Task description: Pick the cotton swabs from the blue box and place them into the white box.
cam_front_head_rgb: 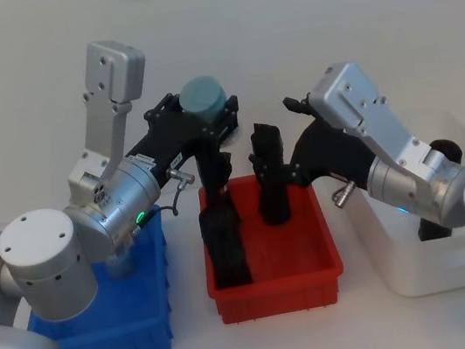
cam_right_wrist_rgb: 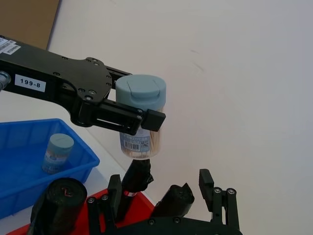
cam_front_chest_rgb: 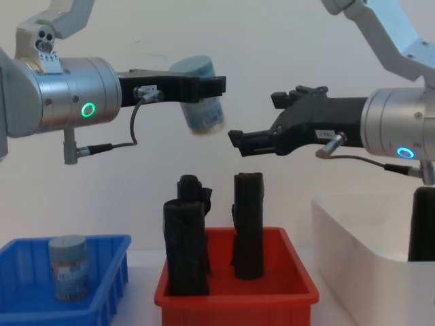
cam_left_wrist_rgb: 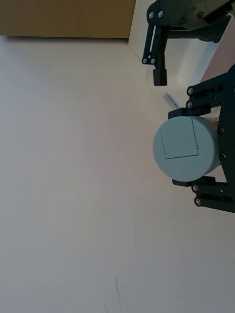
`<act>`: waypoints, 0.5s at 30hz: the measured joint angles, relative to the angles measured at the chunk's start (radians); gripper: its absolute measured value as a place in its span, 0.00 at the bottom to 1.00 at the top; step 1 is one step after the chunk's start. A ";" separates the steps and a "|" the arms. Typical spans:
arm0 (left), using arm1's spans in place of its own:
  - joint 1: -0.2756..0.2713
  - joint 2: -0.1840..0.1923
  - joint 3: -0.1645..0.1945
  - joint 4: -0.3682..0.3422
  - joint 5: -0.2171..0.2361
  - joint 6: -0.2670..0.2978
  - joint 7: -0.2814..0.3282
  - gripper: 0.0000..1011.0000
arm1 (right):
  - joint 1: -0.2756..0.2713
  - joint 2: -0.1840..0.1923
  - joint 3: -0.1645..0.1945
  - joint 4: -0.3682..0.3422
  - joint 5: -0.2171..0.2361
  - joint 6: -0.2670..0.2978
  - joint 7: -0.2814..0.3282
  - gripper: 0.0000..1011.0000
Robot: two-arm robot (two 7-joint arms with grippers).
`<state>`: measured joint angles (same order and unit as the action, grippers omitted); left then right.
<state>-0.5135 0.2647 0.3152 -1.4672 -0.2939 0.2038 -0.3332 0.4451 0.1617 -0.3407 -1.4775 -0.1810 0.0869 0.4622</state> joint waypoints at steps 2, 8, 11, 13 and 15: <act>0.001 0.000 0.000 -0.002 -0.002 0.000 -0.003 0.67 | -0.001 -0.001 -0.002 -0.002 0.003 0.000 -0.005 0.99; 0.004 0.000 0.004 -0.006 -0.008 -0.002 -0.021 0.67 | -0.003 -0.005 -0.009 -0.005 0.007 0.006 -0.006 0.99; 0.004 -0.001 0.006 -0.007 -0.008 -0.004 -0.026 0.67 | -0.003 -0.007 -0.013 -0.005 0.007 0.013 -0.006 0.99; 0.003 -0.003 0.007 -0.007 -0.009 -0.006 -0.031 0.67 | -0.003 -0.009 -0.016 -0.005 0.006 0.018 -0.007 0.99; 0.002 -0.004 0.008 -0.008 -0.009 -0.008 -0.034 0.67 | -0.003 -0.010 -0.017 -0.005 0.005 0.021 -0.009 0.99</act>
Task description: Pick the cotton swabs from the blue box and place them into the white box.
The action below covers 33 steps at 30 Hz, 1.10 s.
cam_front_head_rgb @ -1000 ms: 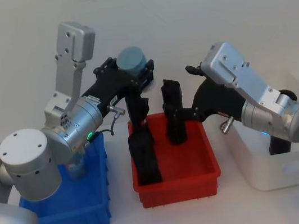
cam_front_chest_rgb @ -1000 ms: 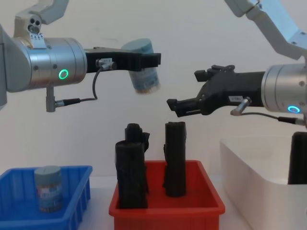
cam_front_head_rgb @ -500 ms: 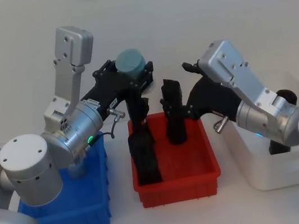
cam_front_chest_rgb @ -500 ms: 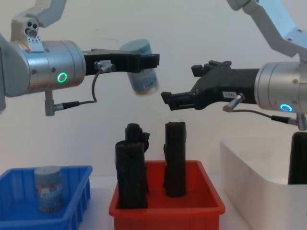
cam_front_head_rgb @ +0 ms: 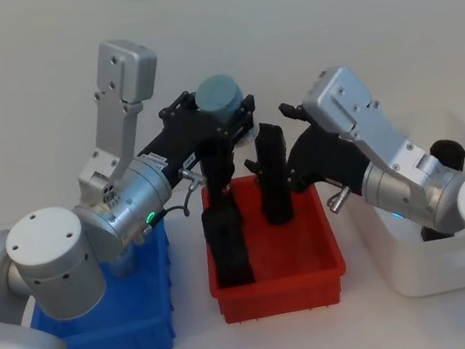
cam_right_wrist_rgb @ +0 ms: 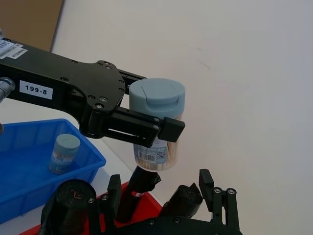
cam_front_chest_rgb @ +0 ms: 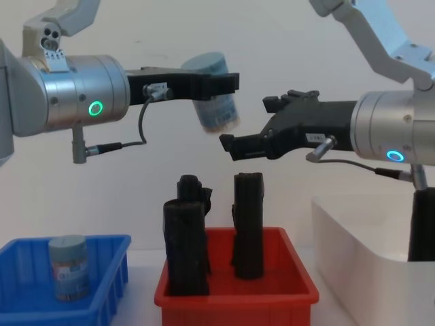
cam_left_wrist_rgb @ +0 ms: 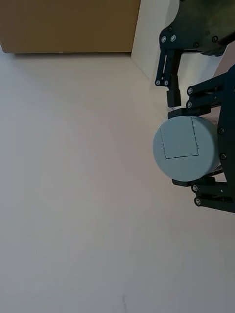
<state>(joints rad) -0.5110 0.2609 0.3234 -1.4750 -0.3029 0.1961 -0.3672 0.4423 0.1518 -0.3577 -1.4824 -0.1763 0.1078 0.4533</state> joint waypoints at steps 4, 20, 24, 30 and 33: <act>-0.003 -0.003 0.003 0.000 -0.001 -0.003 -0.009 0.67 | 0.000 -0.003 -0.003 0.002 -0.006 0.007 -0.010 0.99; -0.014 -0.008 0.012 0.008 0.005 0.006 -0.046 0.67 | 0.010 -0.015 -0.016 0.021 -0.026 0.009 -0.045 0.99; -0.018 -0.010 0.014 0.013 0.008 0.012 -0.054 0.67 | 0.013 -0.018 -0.019 0.025 -0.029 0.006 -0.050 0.99; -0.023 -0.012 0.017 0.021 0.012 0.020 -0.066 0.67 | 0.019 -0.022 -0.022 0.033 -0.034 0.002 -0.056 0.99; -0.027 -0.013 0.018 0.025 0.014 0.025 -0.071 0.67 | 0.022 -0.023 -0.023 0.037 -0.037 0.001 -0.058 0.99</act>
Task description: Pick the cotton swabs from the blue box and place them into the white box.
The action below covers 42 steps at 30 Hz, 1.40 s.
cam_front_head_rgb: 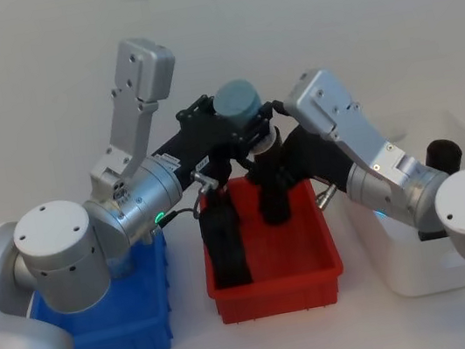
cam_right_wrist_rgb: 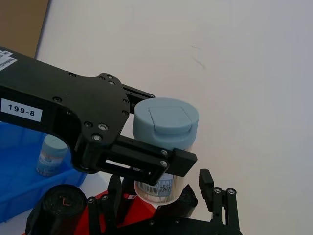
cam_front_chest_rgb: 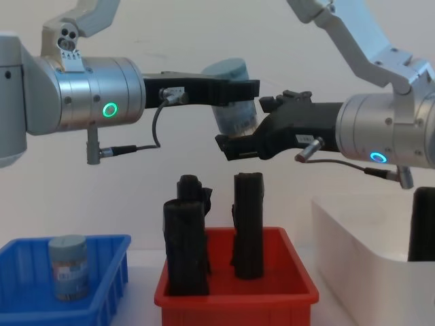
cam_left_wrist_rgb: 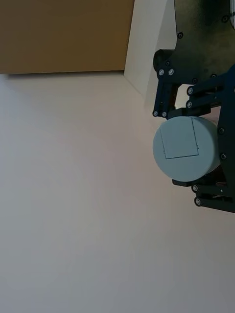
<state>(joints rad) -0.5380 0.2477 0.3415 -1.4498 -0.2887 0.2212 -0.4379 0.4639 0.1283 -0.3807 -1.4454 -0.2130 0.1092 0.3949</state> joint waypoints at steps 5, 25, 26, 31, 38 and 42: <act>-0.003 -0.001 0.001 0.005 0.002 0.004 -0.005 0.67 | 0.005 -0.002 -0.001 0.007 -0.006 -0.001 -0.005 0.99; -0.016 -0.002 0.005 0.025 0.006 0.006 -0.020 0.67 | 0.028 -0.011 -0.006 0.052 -0.029 -0.008 -0.013 0.99; -0.017 -0.003 0.005 0.026 0.006 0.006 -0.020 0.67 | 0.029 -0.011 -0.006 0.053 -0.029 -0.008 -0.012 0.99; -0.021 -0.005 0.007 0.033 0.008 0.004 -0.022 0.67 | 0.034 -0.013 -0.008 0.061 -0.030 -0.009 -0.005 0.99; -0.024 -0.007 0.009 0.040 0.009 0.000 -0.024 0.67 | 0.041 -0.016 -0.009 0.071 -0.029 -0.010 0.000 0.99; -0.025 -0.008 0.011 0.043 0.009 -0.001 -0.024 0.67 | 0.045 -0.017 -0.009 0.078 -0.028 -0.009 0.000 0.99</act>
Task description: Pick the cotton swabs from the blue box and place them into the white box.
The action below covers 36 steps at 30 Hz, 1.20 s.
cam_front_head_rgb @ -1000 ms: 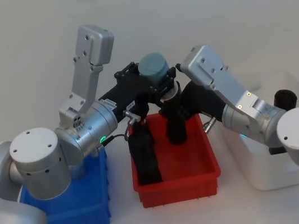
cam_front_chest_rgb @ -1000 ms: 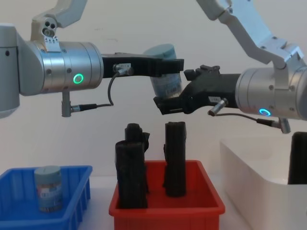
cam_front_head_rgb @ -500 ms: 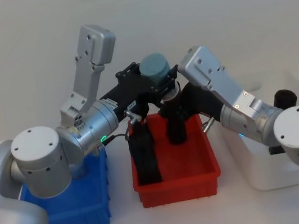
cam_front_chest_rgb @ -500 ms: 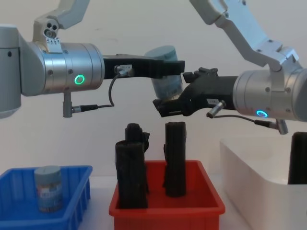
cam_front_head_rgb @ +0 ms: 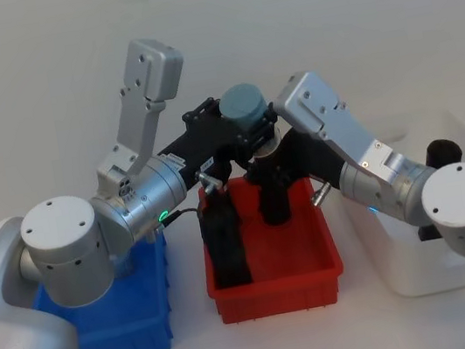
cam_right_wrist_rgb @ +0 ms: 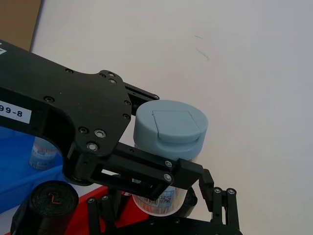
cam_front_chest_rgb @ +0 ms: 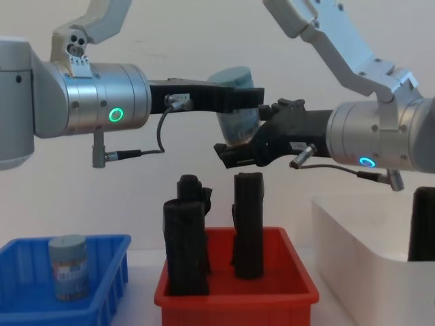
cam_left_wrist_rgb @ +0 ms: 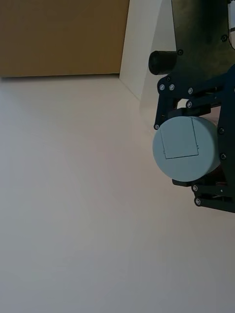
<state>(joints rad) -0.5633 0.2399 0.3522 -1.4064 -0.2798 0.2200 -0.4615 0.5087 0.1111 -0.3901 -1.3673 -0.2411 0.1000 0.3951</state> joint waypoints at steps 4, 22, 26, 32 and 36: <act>-0.001 0.000 0.000 0.001 0.000 -0.001 0.000 0.67 | 0.002 -0.001 0.000 0.004 0.001 0.001 0.000 0.99; -0.002 -0.001 0.002 0.005 -0.001 -0.003 0.002 0.67 | 0.007 -0.003 -0.001 0.013 0.003 0.003 -0.001 0.64; -0.003 -0.001 0.002 0.005 -0.002 -0.003 0.002 0.67 | 0.008 -0.003 -0.001 0.014 0.003 0.003 -0.001 0.64; -0.003 -0.001 0.002 0.006 -0.002 -0.003 0.003 0.67 | 0.008 -0.003 -0.001 0.014 0.003 0.003 0.000 0.64; -0.003 -0.001 0.002 0.006 -0.002 -0.003 0.003 0.69 | 0.009 -0.003 -0.001 0.015 0.002 0.003 0.000 0.64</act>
<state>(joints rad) -0.5661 0.2385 0.3542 -1.4003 -0.2816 0.2170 -0.4580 0.5173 0.1078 -0.3913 -1.3523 -0.2387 0.1026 0.3951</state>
